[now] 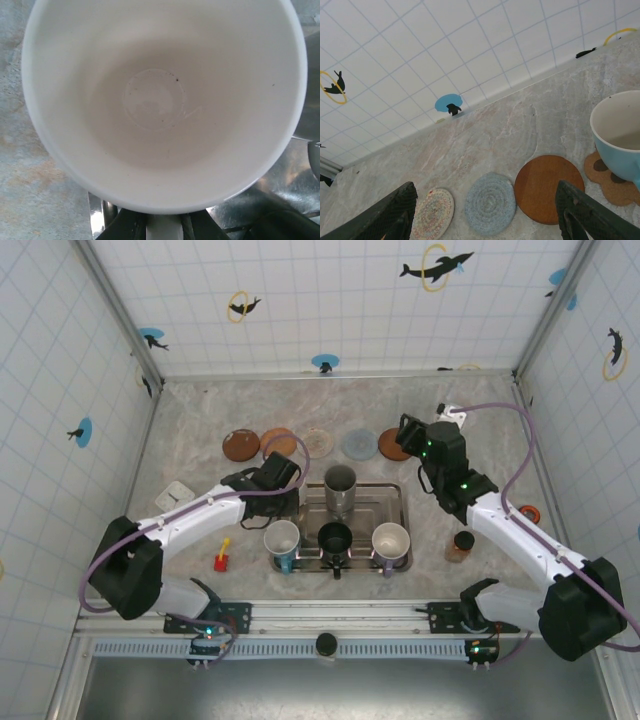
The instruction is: Place the cup by the coaster
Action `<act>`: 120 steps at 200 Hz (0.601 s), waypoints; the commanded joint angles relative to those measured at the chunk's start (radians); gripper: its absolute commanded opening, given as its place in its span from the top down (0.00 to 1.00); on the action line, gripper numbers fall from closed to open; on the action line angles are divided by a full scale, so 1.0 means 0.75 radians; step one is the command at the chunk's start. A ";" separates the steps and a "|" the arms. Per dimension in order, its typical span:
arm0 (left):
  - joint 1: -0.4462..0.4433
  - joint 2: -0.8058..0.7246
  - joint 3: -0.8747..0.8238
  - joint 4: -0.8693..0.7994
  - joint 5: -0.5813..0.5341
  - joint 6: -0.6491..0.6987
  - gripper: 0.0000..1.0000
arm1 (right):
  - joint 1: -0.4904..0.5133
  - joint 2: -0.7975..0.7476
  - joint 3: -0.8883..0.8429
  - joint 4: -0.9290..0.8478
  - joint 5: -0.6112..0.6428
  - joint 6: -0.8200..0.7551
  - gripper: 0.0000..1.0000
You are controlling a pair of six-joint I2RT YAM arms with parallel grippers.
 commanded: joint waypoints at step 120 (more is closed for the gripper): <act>-0.006 -0.024 0.223 -0.113 -0.222 0.045 1.00 | -0.028 -0.007 -0.036 0.051 -0.017 0.011 0.27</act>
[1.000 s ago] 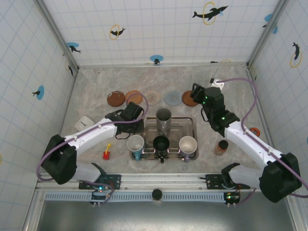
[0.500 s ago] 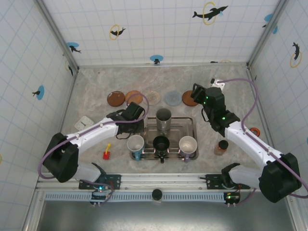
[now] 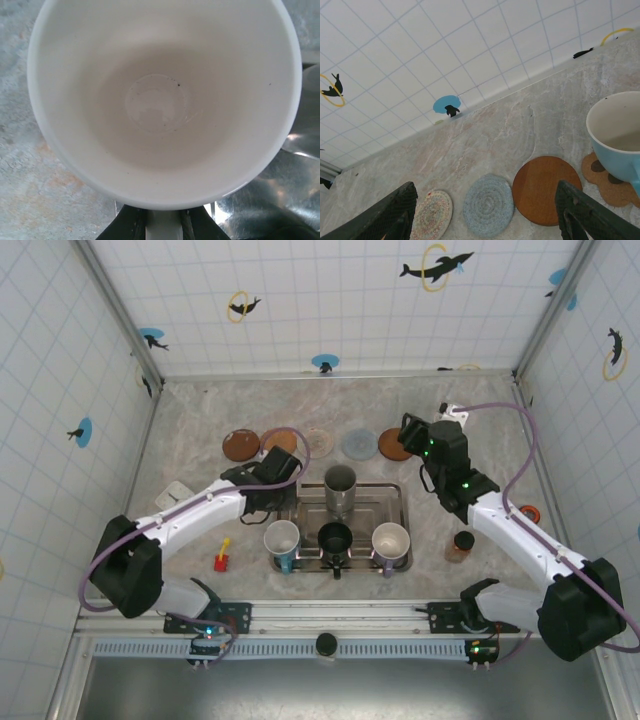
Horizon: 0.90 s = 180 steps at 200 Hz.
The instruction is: Place the cup by the coaster
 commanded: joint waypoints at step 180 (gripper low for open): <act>0.417 0.162 0.360 0.122 -0.060 0.205 1.00 | -0.090 0.033 -0.067 0.085 -0.095 0.017 0.29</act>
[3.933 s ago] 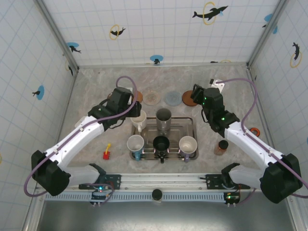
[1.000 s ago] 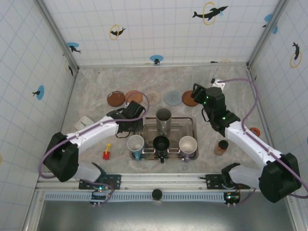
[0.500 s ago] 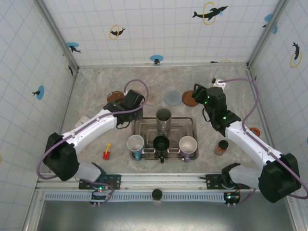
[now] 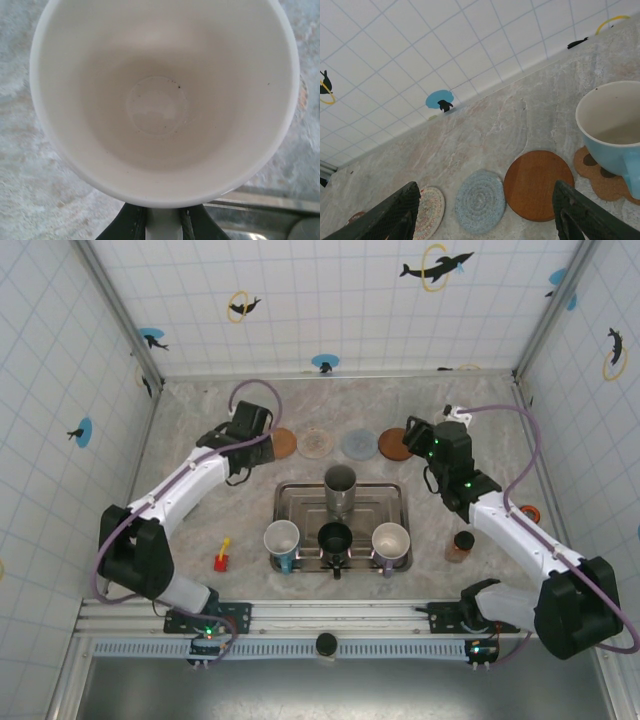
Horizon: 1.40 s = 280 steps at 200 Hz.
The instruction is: Place the cup by the coaster
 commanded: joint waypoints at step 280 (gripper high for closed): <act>0.327 0.234 0.053 0.259 0.089 0.123 1.00 | -0.023 0.234 0.095 0.057 -0.121 0.025 0.32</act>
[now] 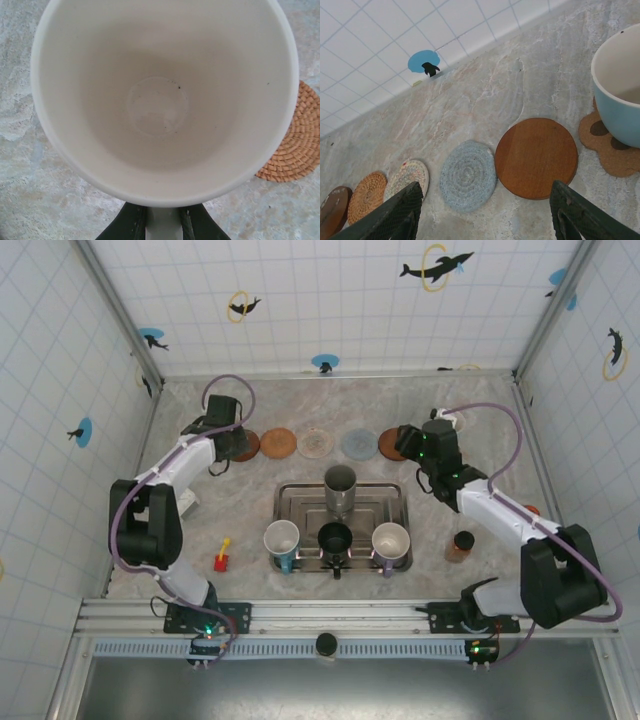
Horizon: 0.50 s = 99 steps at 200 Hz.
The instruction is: Place the cup by the coaster
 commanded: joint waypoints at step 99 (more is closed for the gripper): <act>0.021 0.068 0.100 0.096 0.038 0.036 1.00 | 0.000 0.060 0.109 0.028 -0.029 0.006 0.32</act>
